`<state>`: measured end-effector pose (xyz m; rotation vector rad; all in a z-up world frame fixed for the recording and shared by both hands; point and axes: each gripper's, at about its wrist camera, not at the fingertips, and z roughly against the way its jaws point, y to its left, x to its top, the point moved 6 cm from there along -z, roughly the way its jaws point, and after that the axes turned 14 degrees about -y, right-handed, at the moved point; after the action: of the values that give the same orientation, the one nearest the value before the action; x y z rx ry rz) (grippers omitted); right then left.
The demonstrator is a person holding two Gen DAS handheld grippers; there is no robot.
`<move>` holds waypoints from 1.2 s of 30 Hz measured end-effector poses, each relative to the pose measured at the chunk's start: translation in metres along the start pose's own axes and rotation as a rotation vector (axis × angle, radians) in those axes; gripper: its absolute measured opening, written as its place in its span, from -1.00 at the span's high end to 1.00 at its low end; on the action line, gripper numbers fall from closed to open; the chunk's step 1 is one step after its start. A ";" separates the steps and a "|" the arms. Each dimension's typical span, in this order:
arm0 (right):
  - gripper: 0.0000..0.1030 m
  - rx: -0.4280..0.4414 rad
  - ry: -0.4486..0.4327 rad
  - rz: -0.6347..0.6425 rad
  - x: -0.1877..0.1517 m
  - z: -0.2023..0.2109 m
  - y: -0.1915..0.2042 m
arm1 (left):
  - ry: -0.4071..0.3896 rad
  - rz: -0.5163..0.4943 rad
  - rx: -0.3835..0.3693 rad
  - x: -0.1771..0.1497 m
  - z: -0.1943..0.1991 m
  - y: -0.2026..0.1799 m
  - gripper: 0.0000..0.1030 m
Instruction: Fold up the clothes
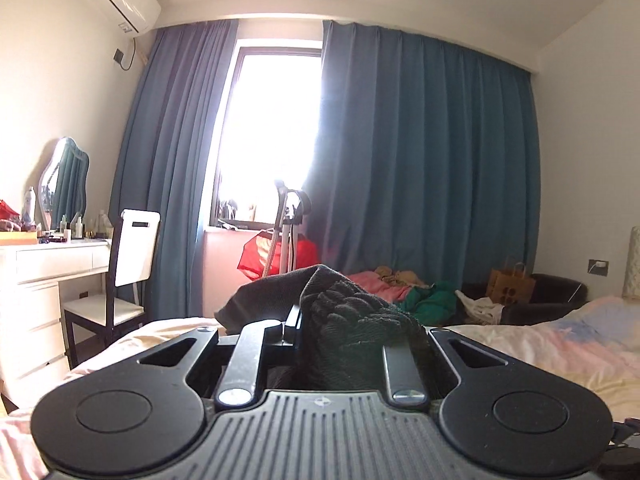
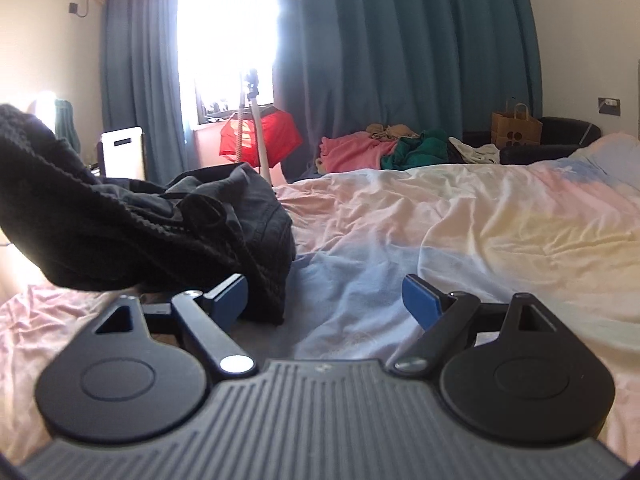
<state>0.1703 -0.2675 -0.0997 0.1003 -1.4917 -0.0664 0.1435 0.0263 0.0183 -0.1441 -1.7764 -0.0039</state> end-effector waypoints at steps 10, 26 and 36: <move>-0.67 0.220 0.215 0.107 -0.028 0.029 0.088 | 0.135 0.039 0.184 -0.022 0.042 0.113 0.68; -0.36 0.198 0.343 -0.219 -0.092 -0.038 0.102 | 0.412 0.210 0.328 -0.076 0.028 0.199 0.52; 0.62 0.186 0.290 -0.286 -0.066 -0.038 0.090 | 0.610 -0.037 0.343 -0.105 0.015 0.183 0.15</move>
<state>0.2009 -0.1698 -0.1585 0.4556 -1.1824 -0.1378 0.1685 0.1987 -0.1008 0.1296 -1.1481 0.2083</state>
